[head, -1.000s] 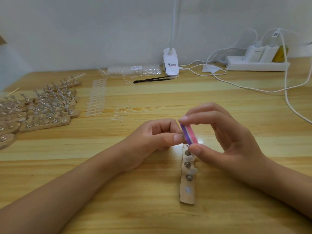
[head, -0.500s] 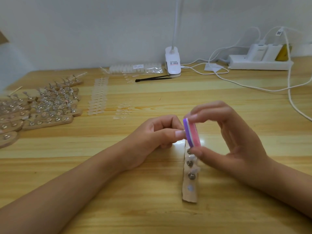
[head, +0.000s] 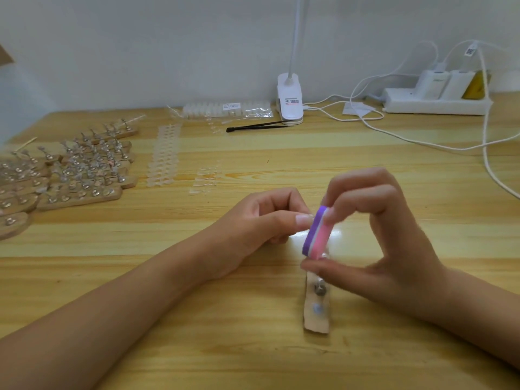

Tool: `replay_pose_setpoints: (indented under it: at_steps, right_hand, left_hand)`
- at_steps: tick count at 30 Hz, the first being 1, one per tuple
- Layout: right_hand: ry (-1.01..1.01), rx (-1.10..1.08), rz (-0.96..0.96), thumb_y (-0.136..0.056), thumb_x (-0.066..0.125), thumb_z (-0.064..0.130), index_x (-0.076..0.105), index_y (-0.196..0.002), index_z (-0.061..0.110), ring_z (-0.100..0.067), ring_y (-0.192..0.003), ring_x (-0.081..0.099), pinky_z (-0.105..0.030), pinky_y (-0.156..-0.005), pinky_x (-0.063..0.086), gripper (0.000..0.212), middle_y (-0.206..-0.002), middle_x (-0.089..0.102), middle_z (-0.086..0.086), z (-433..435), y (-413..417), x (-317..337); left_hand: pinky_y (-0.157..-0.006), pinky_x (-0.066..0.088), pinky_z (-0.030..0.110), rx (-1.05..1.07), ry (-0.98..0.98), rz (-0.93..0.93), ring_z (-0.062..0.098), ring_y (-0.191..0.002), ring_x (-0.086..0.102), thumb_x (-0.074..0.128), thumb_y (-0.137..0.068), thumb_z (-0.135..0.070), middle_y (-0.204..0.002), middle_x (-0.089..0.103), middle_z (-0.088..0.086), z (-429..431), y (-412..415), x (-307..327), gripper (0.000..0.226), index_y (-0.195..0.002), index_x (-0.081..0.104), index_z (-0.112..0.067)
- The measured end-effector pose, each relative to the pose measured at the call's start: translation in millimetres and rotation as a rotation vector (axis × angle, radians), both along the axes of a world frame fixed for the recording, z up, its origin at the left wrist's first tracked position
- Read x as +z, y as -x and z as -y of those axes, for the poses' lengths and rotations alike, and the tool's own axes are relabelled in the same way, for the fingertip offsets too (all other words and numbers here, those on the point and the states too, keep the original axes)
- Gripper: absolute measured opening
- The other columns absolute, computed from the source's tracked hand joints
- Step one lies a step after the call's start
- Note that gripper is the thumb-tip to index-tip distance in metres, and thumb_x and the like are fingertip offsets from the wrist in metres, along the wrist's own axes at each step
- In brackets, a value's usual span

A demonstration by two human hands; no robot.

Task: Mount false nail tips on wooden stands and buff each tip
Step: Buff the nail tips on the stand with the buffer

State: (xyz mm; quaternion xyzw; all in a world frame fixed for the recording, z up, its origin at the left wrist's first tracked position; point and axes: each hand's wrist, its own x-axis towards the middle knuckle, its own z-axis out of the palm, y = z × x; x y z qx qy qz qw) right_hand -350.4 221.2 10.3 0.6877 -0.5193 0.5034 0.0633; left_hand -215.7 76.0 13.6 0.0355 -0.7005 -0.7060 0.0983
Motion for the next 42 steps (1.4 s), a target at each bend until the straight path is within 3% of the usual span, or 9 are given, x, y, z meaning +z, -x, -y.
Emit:
replay_pose_setpoints:
  at_steps: [9,13,16,22,29,32,35,39,42]
  right_hand:
    - [0.002,0.001,0.071,-0.078,0.078,0.033,0.045,-0.107,0.027,-0.027,-0.099,0.054,-0.048,-0.082,0.043,0.045,-0.107,0.050,0.004,0.1,1.2,0.1]
    - [-0.007,0.029,-0.031,-0.079,0.078,0.034,0.047,-0.109,0.028,-0.017,-0.103,0.054,-0.037,-0.086,0.042,0.044,-0.106,0.051,0.007,-0.9,-0.9,-0.3]
    - [-0.006,0.005,0.066,-0.078,0.078,0.032,0.045,-0.102,0.028,-0.026,-0.100,0.055,-0.048,-0.084,0.043,0.041,-0.107,0.051,0.004,0.4,1.5,0.7]
    - [-0.025,0.050,0.136,-0.079,0.078,0.034,0.048,-0.104,0.025,-0.030,-0.100,0.056,-0.049,-0.084,0.044,0.040,-0.108,0.053,0.001,-0.3,0.8,-0.3]
    - [-0.040,0.031,0.110,-0.079,0.077,0.032,0.048,-0.105,0.027,-0.030,-0.101,0.057,-0.049,-0.084,0.045,0.039,-0.109,0.054,-0.001,0.4,0.8,0.8]
    - [-0.031,0.039,-0.002,-0.080,0.077,0.034,0.049,-0.108,0.025,-0.024,-0.102,0.057,-0.042,-0.085,0.044,0.041,-0.112,0.054,0.001,-1.7,-0.1,-0.9]
    - [-0.029,0.022,0.071,-0.079,0.077,0.034,0.048,-0.103,0.026,-0.028,-0.101,0.057,-0.048,-0.084,0.045,0.039,-0.109,0.054,0.001,-0.9,-0.3,0.8]
    - [-0.030,0.043,-0.025,-0.080,0.077,0.035,0.051,-0.108,0.024,-0.020,-0.103,0.056,-0.037,-0.086,0.043,0.040,-0.110,0.054,0.001,-1.5,-1.6,0.5]
    - [-0.022,0.022,0.076,-0.079,0.077,0.035,0.050,-0.104,0.026,-0.027,-0.101,0.057,-0.048,-0.084,0.045,0.038,-0.107,0.054,0.001,-1.6,0.0,1.3]
  left_hand:
    - [-0.054,0.037,0.011,-0.002,-0.002,0.007,0.001,-0.055,0.042,0.063,-0.072,-0.031,-0.064,0.058,-0.017,-1.8,-0.5,2.0,0.005,-0.071,0.061,-0.027]
    - [-0.054,0.036,0.013,0.010,0.010,0.010,0.004,-0.056,0.040,0.063,-0.071,-0.033,-0.062,0.053,-0.013,-1.5,-0.6,2.2,0.005,-0.069,0.061,-0.028]
    - [-0.054,0.036,0.012,0.002,-0.001,0.010,0.003,-0.055,0.039,0.063,-0.070,-0.033,-0.063,0.054,-0.014,-1.8,-1.0,2.8,0.005,-0.068,0.061,-0.028]
    - [-0.053,0.035,0.012,0.001,0.003,0.017,0.002,-0.055,0.039,0.062,-0.070,-0.033,-0.062,0.053,-0.016,-1.8,-1.1,2.4,0.005,-0.068,0.060,-0.029]
    - [-0.053,0.035,0.012,0.011,-0.013,0.025,0.003,-0.055,0.038,0.063,-0.069,-0.033,-0.062,0.048,-0.010,-0.8,-1.1,2.4,0.007,-0.067,0.060,-0.027]
    - [-0.053,0.035,0.013,0.003,-0.011,0.021,0.003,-0.054,0.039,0.063,-0.069,-0.033,-0.060,0.050,-0.012,-1.2,-0.7,2.2,0.006,-0.067,0.060,-0.028]
    - [-0.053,0.035,0.012,0.003,-0.017,0.033,0.003,-0.054,0.039,0.063,-0.069,-0.033,-0.060,0.049,-0.012,-1.5,-0.4,2.2,0.007,-0.066,0.060,-0.028]
    - [-0.054,0.035,0.013,-0.005,-0.006,0.024,0.004,-0.055,0.040,0.062,-0.071,-0.032,-0.062,0.051,-0.013,-0.7,-1.1,2.3,0.006,-0.068,0.060,-0.028]
    - [-0.054,0.034,0.012,-0.013,-0.001,0.032,0.003,-0.055,0.038,0.062,-0.071,-0.033,-0.062,0.049,-0.012,-0.7,-0.9,2.6,0.007,-0.067,0.060,-0.027]
